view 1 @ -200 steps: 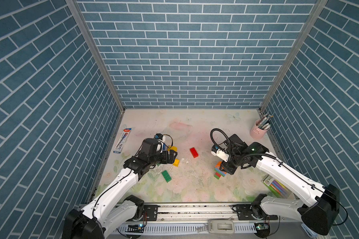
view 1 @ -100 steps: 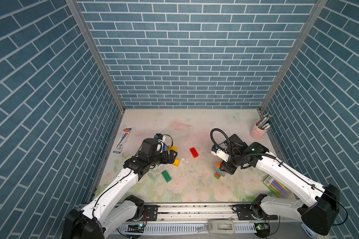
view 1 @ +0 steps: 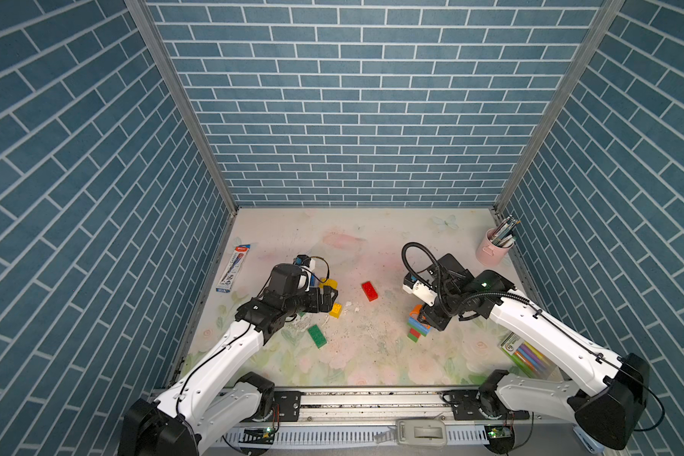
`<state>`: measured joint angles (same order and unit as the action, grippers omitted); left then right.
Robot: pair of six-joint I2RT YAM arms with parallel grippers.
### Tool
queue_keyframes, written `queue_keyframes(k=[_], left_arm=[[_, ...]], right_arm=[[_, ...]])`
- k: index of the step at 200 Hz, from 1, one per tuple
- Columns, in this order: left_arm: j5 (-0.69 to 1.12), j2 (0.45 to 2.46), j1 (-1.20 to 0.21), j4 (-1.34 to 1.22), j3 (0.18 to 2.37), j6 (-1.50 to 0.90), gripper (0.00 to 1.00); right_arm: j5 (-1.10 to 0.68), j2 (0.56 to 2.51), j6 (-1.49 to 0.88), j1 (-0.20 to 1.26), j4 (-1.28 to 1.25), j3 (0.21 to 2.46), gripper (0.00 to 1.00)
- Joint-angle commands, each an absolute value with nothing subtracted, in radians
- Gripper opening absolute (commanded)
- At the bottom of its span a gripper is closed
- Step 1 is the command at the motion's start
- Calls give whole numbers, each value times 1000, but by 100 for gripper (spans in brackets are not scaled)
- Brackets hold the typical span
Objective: Assemble an ice cream with lego
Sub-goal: Assemble the lego brick with the lego brick.
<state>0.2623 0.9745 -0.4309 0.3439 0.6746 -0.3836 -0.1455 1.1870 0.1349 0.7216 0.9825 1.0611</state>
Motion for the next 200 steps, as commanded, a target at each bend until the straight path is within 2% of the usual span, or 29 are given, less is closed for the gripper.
queue_keyframes(k=[1,200], left_arm=[[253,960,-436,366,694,-368,100],[255,959,-436,365,694,-369,100]], right_arm=[[-149,1187,115,720,997,1080,0],[-116,1210,89,747,1034,1083,0]])
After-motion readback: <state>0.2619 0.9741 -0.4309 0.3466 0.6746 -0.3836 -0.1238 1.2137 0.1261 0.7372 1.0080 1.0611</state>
